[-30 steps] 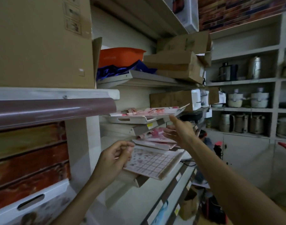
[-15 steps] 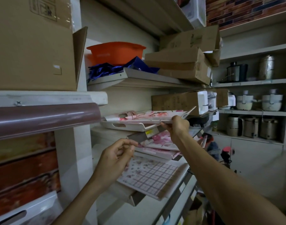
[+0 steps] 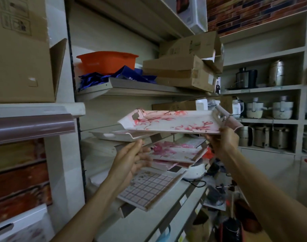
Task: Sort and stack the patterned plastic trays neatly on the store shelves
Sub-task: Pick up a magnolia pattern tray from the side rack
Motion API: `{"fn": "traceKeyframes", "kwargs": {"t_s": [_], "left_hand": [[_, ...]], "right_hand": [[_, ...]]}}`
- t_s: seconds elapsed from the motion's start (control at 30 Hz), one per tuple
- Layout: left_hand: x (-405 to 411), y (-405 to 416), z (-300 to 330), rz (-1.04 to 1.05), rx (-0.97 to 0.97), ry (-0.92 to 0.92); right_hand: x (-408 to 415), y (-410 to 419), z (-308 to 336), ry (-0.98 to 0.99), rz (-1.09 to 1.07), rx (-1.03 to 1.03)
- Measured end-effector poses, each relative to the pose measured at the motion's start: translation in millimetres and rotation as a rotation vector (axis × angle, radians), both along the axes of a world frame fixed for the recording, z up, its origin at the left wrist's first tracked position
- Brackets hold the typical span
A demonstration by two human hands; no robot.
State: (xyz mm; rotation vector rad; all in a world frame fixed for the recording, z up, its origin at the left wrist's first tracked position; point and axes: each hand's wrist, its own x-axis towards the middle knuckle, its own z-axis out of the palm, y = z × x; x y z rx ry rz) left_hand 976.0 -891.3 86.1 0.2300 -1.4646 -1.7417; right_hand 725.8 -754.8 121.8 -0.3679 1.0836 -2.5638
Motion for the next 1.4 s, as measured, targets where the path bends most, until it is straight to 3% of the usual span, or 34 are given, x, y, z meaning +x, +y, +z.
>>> {"fn": "traceKeyframes", "kwargs": {"t_s": [0.2, 0.37, 0.5, 0.63, 0.83, 0.9, 0.97, 1.07, 1.13, 1.3, 1.4], "left_hand": [[-49.2, 50.0, 11.9, -0.184, 0.294, 0.055], [-73.7, 84.3, 2.2, -0.144, 0.427, 0.204], [-75.4, 108.6, -17.0, -0.110, 0.417, 0.270], [-67.6, 135.1, -31.6, -0.070, 0.420, 0.321], [-48.0, 172.0, -74.5, -0.032, 0.306, 0.344], [-35.2, 179.4, -84.6, -0.043, 0.200, 0.306], [-13.7, 179.8, -90.4, 0.062, 0.096, 0.113], [27.0, 171.1, -94.4, 0.221, -0.282, -0.271], [52.8, 157.7, -91.1, 0.231, -0.411, -0.338], [114.4, 116.0, -64.3, 0.511, -0.100, -0.154], [150.1, 96.7, -52.4, 0.674, -0.084, -0.172]], "right_hand": [[-33.2, 67.1, -23.8, -0.069, -0.079, -0.036], [-51.0, 116.0, -49.6, -0.026, -0.007, -0.034], [-46.6, 134.6, -60.5, -0.002, -0.007, -0.082], [-12.0, 132.1, -65.2, -0.041, 0.166, -0.108], [61.9, 110.4, -74.0, -0.253, 0.396, -0.226], [75.1, 106.8, -77.2, -0.311, 0.406, -0.246], [77.7, 104.8, -82.3, -0.330, 0.410, -0.221], [78.8, 103.0, -87.7, -0.290, 0.458, -0.148], [78.9, 101.3, -90.1, -0.249, 0.495, -0.112], [72.1, 98.8, -94.5, -0.100, 0.492, 0.036], [74.3, 96.7, -101.6, -0.032, 0.511, 0.120]]}}
